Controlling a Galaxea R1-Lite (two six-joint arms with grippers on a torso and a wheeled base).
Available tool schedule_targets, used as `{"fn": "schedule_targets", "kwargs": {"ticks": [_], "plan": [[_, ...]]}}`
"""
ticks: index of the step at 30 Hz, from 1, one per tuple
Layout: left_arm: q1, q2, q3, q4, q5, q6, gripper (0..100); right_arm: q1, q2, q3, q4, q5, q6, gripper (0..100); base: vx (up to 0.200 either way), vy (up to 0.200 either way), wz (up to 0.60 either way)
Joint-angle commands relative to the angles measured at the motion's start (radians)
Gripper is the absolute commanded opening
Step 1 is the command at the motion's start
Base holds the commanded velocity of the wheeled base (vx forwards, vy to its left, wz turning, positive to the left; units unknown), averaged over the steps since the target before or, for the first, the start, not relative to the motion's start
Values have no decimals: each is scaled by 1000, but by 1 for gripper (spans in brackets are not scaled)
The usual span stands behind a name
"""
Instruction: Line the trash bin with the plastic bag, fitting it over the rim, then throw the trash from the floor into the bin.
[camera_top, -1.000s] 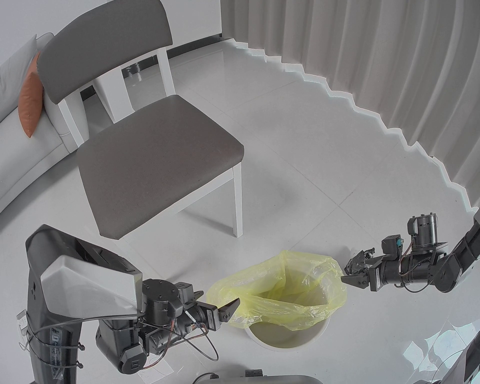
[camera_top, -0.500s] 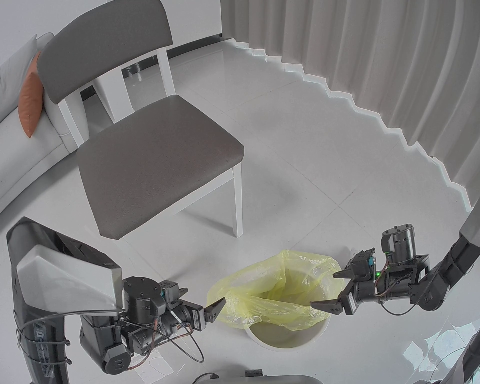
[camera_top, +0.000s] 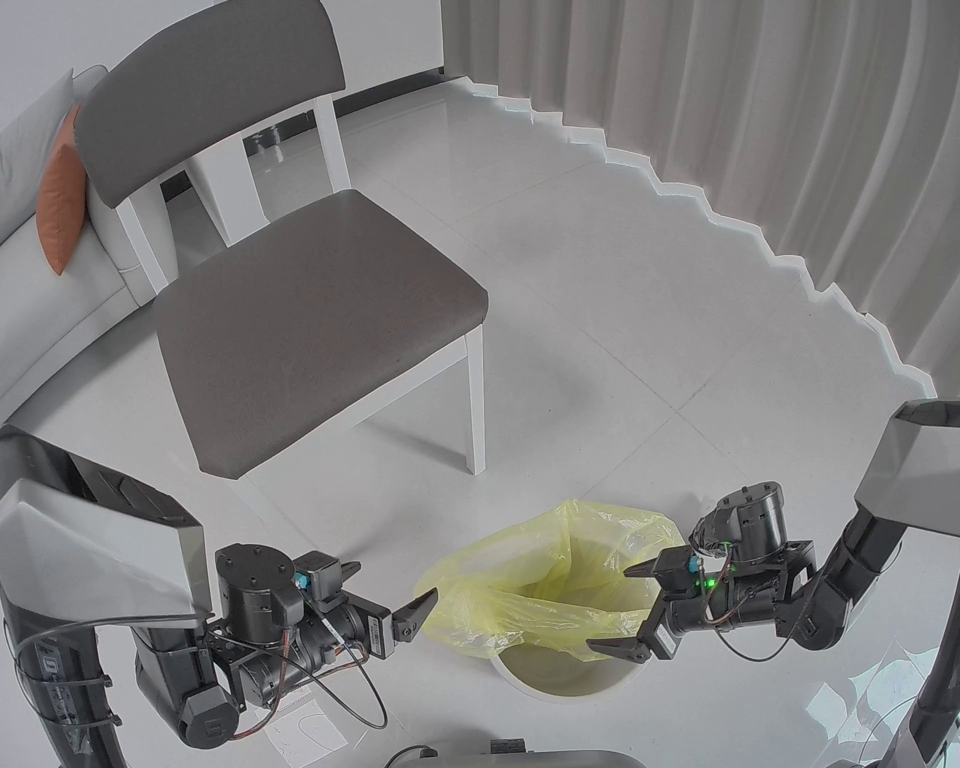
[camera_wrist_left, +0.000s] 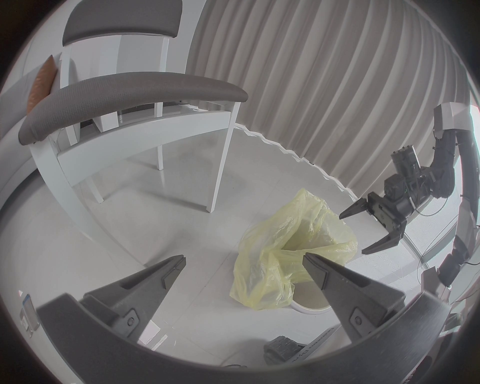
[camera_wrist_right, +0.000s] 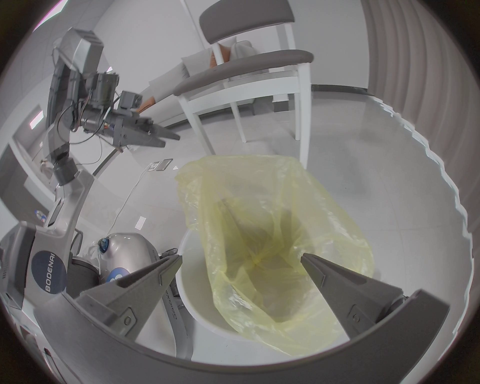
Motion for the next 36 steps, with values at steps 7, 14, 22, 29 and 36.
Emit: {"fn": "schedule_targets", "kwargs": {"ticks": [7,14,22,29,36], "plan": [[4,-18,-10,-18,0,-1,100,58,62,-24,-2,-5,-16,100,0,0,0],[21,-67,-1,-18,0,-1,100,59,135,-49,-10,-5,-52,100,0,0,0],[33,-70,-8,-18,-1,-1,100,52,181,-67,-21,-3,-66,0,0,0,0],[42,-72,-10,-18,-1,-1,100,92,180,-55,-61,-2,-63,0,0,0,0],[47,-75,-1,-18,7,-2,100,170,95,11,-64,0,-58,0,0,0,0]]}}
